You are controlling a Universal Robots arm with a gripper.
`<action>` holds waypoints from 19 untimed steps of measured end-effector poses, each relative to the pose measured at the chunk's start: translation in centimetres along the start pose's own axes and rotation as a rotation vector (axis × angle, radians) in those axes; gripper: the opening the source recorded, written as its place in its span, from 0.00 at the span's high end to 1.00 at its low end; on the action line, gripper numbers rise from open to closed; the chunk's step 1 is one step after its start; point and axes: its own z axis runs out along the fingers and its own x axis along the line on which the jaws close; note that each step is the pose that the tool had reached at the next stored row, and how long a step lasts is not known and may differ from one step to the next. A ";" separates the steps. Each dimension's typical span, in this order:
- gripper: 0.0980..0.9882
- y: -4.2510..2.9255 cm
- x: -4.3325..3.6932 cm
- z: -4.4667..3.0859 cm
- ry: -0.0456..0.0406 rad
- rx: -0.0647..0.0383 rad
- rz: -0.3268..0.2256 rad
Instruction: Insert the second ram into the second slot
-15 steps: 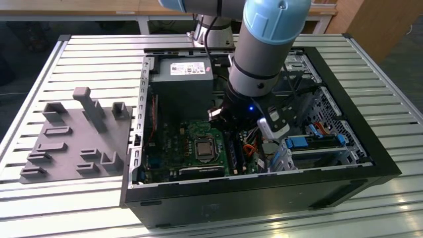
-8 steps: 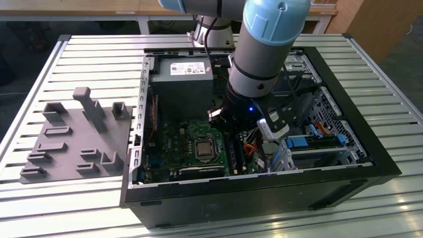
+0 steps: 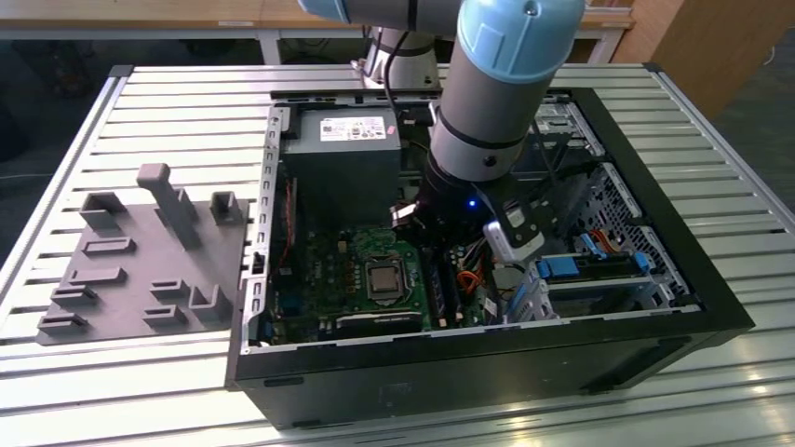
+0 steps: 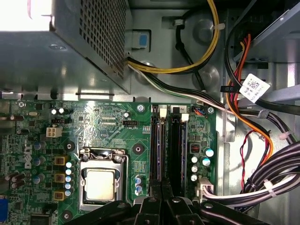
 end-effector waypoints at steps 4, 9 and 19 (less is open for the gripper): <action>0.98 -0.04 0.00 0.00 0.0001 0.000 0.002; 0.98 -0.05 0.00 0.05 -0.0001 0.000 0.005; 0.98 -0.06 -0.03 0.22 -0.0003 0.000 0.011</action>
